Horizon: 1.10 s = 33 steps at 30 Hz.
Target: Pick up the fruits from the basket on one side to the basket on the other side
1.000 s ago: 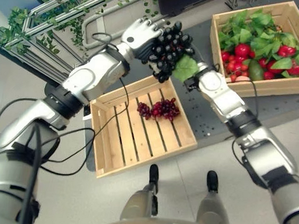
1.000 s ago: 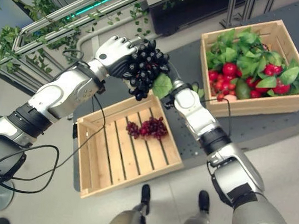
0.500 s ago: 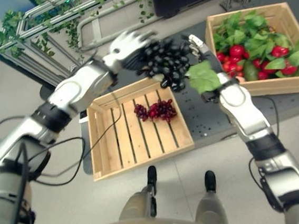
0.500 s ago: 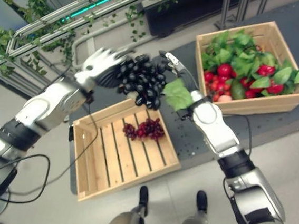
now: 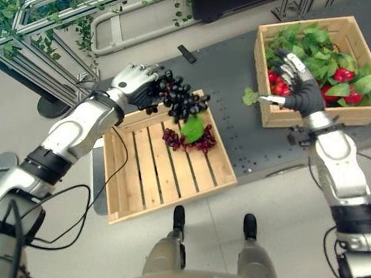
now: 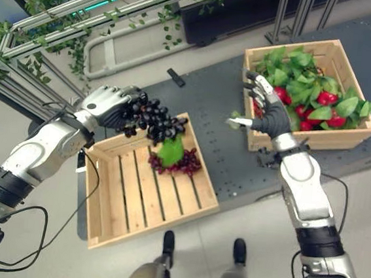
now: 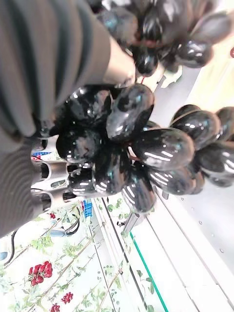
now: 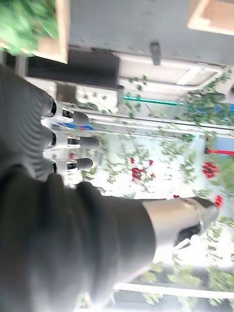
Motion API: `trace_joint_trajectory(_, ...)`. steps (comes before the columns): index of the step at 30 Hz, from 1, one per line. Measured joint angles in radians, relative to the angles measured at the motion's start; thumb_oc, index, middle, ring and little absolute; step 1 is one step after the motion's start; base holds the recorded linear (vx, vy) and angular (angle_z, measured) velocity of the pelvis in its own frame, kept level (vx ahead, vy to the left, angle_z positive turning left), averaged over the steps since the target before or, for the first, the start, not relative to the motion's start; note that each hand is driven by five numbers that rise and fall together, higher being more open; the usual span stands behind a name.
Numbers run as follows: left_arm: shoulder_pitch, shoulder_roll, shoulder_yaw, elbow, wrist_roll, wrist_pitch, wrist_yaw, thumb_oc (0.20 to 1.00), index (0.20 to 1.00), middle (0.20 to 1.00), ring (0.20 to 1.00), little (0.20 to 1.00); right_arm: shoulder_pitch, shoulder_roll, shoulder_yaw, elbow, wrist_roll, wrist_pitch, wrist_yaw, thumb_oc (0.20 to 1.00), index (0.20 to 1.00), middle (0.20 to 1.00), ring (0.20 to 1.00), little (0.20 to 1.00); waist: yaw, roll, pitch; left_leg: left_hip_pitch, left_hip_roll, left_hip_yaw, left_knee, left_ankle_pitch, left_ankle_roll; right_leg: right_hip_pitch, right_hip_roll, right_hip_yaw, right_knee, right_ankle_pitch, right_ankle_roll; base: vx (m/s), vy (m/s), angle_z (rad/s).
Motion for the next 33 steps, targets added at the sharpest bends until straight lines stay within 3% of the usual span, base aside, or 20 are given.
trace_joint_trajectory(11, 0.001, 0.0, 0.041, 0.0, 0.038, 0.0, -0.008, 0.2, 0.2, 0.2, 0.2, 0.2, 0.033, -0.031, -0.043, -0.014, 0.0, 0.011, 0.05, 1.0, 1.0, 1.0, 1.0, 1.0, 0.0, -0.009, 0.006, 0.006, 0.0, 0.0, 0.0, 0.0, 0.0, 0.007, 0.0, 0.0, 0.0, 0.0, 0.0, 0.0, 0.0, 0.0)
trace_joint_trajectory(19, -0.023, -0.014, 0.031, 0.017, 0.047, 0.006, -0.015, 0.2, 0.2, 0.2, 0.2, 0.2, -0.063, -0.034, -0.002, -0.009, -0.053, 0.054, 0.054, 1.0, 1.0, 1.0, 1.0, 1.0, 0.001, -0.009, 0.006, 0.023, 0.0, -0.002, 0.0, 0.0, 0.0, 0.025, 0.0, 0.0, 0.0, 0.0, 0.0, 0.0, -0.001, 0.0)
trace_joint_trajectory(33, -0.168, -0.182, -0.126, 0.109, 0.047, 0.033, 0.0, 0.2, 0.2, 0.2, 0.2, 0.2, -0.248, 0.05, 0.201, 0.115, -0.075, 0.065, -0.034, 1.0, 1.0, 1.0, 1.0, 1.0, 0.003, -0.013, 0.001, 0.057, -0.001, -0.017, 0.0, 0.0, 0.0, 0.071, 0.001, -0.012, 0.0, -0.007, -0.001, 0.0, -0.001, 0.03)
